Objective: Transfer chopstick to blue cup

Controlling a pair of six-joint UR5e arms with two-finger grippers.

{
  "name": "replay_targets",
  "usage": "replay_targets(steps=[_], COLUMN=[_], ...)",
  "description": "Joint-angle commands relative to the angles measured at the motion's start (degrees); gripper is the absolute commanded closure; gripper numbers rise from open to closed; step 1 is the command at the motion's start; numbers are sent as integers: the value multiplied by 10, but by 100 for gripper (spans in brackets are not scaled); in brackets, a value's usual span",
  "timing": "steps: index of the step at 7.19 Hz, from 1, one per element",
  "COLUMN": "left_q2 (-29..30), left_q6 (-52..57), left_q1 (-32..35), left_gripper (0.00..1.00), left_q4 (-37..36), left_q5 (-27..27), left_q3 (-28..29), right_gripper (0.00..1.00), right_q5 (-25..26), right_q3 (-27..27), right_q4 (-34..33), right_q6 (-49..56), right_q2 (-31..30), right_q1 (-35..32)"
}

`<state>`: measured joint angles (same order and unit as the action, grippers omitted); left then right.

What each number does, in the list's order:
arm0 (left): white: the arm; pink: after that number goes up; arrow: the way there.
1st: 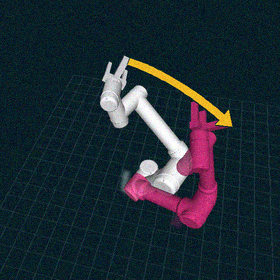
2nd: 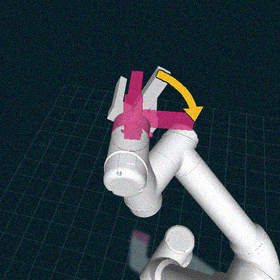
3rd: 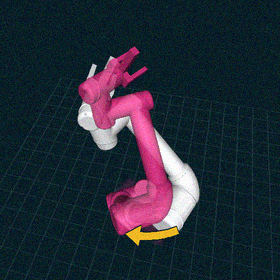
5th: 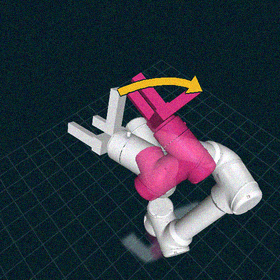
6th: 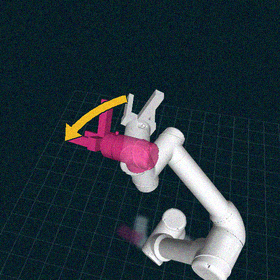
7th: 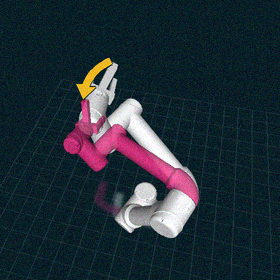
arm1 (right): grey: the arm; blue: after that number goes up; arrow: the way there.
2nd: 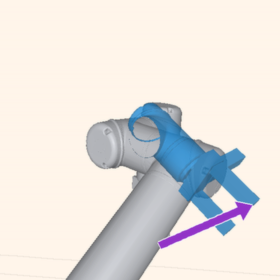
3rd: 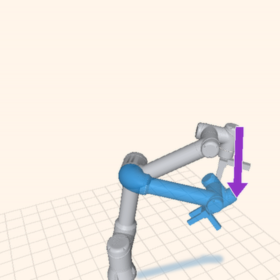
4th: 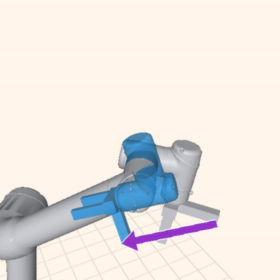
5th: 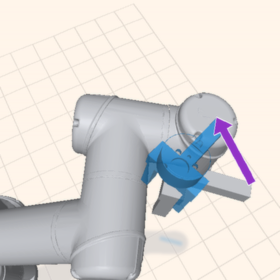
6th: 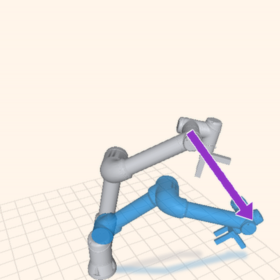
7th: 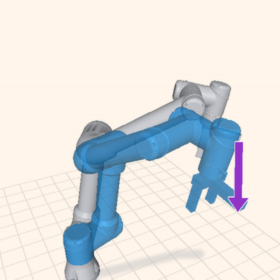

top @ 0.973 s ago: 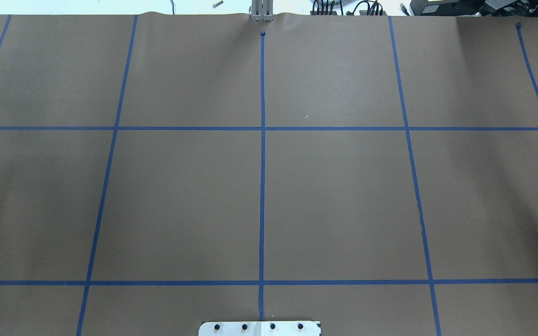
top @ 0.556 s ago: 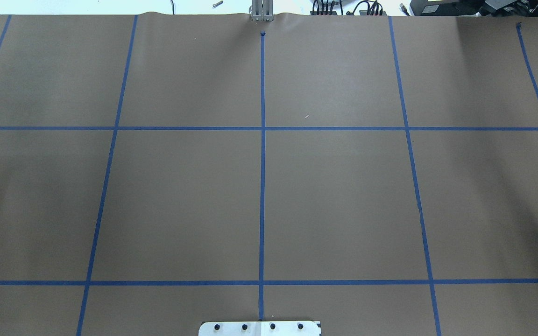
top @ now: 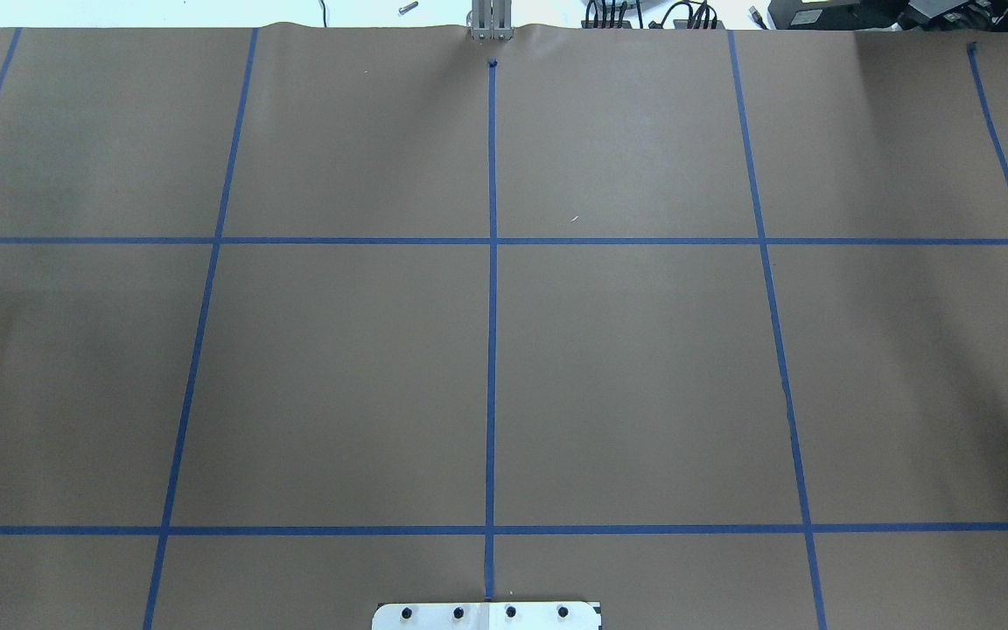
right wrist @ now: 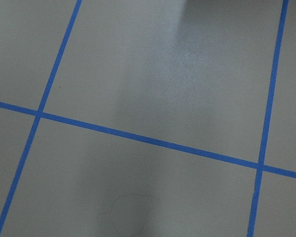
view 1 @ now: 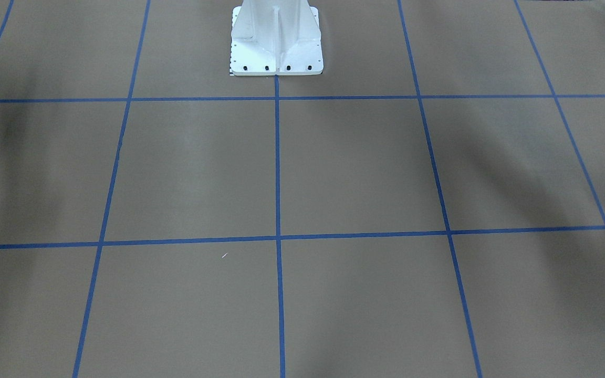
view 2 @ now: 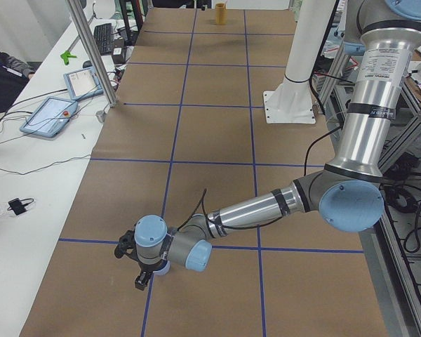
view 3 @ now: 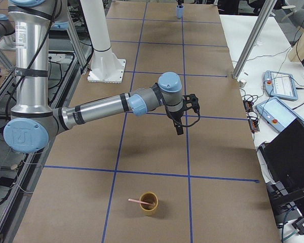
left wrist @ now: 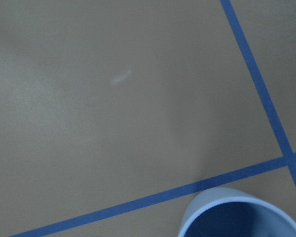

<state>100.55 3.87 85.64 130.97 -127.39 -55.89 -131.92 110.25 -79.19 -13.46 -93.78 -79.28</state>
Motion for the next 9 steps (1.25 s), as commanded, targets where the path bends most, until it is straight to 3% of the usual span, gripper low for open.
replay_targets(steps=[1, 3, 5, 7, 8, 9], left_q2=[-2, -6, -12, -11, -4, -2], left_q6=[0, 0, 0, -14, -107, -231], left_q1=[-2, -2, 5, 13, 8, -37], left_gripper=[100, 100, 100, 100, 100, 100], left_q4=[8, 1, -68, -231, -270, -270], left_q5=[-3, -11, -101, -133, -132, -129], left_q3=[4, -36, -111, -263, -341, -406], right_gripper=[0, 0, 0, 0, 0, 0], right_q5=[3, 3, 1, 1, 0, 2], right_q3=[0, 0, -3, -4, -4, -5], right_q4=[0, 0, 13, 18, 18, 18], right_q6=[1, 1, 0, -2, -3, -3], right_q2=[0, 2, 2, 0, -1, -2], right_q1=[0, 0, 0, 0, 0, 0])
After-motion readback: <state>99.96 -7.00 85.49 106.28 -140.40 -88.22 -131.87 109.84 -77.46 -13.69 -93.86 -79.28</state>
